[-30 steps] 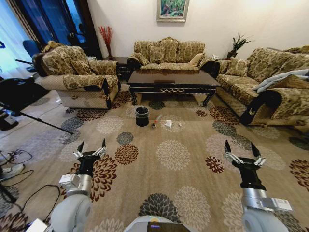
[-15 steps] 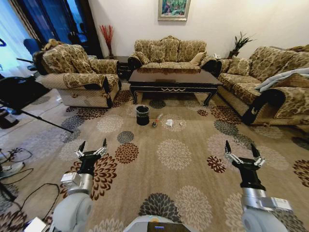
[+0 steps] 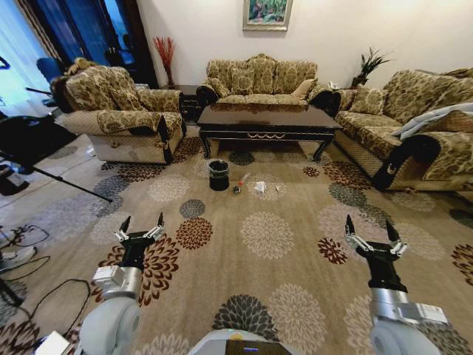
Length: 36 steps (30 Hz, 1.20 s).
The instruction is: Move to the front of the table and pick up the trash from the floor, then place it into the trash bin.
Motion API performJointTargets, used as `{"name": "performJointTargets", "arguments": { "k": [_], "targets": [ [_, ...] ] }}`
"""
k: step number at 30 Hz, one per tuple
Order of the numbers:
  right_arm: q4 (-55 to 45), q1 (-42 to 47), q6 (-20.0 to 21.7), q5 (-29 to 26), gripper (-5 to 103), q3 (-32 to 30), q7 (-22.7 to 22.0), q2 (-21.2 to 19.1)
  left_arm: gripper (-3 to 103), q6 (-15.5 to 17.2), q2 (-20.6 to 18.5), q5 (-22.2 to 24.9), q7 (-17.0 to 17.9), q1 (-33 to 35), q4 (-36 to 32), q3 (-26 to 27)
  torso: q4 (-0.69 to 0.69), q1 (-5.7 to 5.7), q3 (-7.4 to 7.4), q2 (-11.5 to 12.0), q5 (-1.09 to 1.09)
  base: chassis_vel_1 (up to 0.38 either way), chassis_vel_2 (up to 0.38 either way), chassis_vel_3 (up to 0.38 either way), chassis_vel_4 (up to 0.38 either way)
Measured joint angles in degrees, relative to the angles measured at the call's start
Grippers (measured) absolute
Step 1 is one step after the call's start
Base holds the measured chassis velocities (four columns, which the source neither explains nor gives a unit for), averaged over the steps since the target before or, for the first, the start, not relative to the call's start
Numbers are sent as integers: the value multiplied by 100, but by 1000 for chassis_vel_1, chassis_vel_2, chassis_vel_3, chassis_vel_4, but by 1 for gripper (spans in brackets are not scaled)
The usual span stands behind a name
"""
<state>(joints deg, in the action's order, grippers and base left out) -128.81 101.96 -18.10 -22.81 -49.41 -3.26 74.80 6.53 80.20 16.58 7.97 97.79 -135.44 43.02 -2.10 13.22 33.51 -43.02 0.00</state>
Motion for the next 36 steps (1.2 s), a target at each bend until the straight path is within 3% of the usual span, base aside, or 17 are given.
{"name": "performJointTargets", "arguments": {
  "k": [36],
  "targets": [
    [78,-98,-6,-36,100,-23,-87,-23,100,-161,73,-337,-114,-32,108,-37,0,-361,-478,842,0,2,2,3,2]
  ]
}}
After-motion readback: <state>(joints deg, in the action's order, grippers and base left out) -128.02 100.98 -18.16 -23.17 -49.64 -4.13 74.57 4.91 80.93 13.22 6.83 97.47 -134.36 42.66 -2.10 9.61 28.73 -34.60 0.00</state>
